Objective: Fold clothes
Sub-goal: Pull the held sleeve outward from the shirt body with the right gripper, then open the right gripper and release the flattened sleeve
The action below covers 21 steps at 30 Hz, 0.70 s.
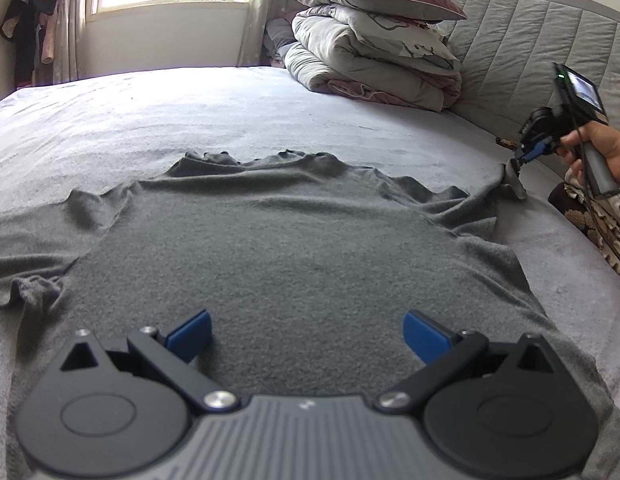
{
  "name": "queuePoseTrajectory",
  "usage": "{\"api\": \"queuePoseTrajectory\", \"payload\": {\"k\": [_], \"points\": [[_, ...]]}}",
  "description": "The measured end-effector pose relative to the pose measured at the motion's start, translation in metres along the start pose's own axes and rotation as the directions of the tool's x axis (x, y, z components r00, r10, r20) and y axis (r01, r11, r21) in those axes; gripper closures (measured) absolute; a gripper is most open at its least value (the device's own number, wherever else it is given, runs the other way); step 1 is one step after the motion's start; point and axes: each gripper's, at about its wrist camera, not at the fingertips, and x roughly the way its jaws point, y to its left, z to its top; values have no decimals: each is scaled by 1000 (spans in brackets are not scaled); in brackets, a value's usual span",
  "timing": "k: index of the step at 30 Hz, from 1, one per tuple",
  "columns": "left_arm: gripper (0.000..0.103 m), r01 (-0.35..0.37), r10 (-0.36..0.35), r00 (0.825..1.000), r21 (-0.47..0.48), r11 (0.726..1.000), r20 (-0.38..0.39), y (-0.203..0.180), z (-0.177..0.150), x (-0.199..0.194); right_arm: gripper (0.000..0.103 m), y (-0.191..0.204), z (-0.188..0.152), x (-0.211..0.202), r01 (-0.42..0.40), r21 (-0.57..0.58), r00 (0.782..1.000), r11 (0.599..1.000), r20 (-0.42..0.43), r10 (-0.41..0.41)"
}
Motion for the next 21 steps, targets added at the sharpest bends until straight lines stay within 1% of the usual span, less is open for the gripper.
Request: {"api": "queuePoseTrajectory", "payload": {"k": [1,2,7,11,12,13,14,16,17,19,20,21], "points": [[0,-1,1,1000,1,1000,0,0,0,0,69,-6,-4,-2,-18,36,1000,999,-2,18],[0,-2,2,1000,2,1000,0,-1,-1,0,68,-12,-8,-2,-37,74,999,997,-7,38],[0,-6,6,1000,5,1000,1,-2,-2,0,68,-30,-33,4,-113,240,991,964,-43,127],[0,-7,7,1000,7,1000,-1,-2,-3,1,68,-32,-56,14,-156,369,978,916,-73,195],[0,-7,7,1000,6,1000,-2,-2,-2,1,73,-32,-61,16,-158,397,977,904,-72,202],[0,-7,7,1000,6,1000,-2,-2,-2,1,89,-31,-64,16,-156,410,978,899,-65,199],[0,-7,7,1000,6,1000,-3,-2,-2,1,95,-29,-65,16,-157,413,979,897,-57,197],[0,-6,6,1000,7,1000,-3,-2,-2,1,96,-26,-67,13,-151,406,983,901,-39,182],[0,-6,6,1000,6,1000,-4,-2,-2,1,97,-24,-65,9,-131,378,988,917,-25,152],[0,-4,4,1000,3,1000,-4,-1,-2,0,97,-19,-58,0,-60,284,998,957,-7,65],[0,-3,3,1000,0,1000,-5,-1,-2,0,97,-16,-55,-5,-12,231,1000,973,-5,13],[0,-2,2,1000,-3,1000,-5,-1,-1,0,97,-14,-52,-9,20,186,1000,982,0,-20]]}}
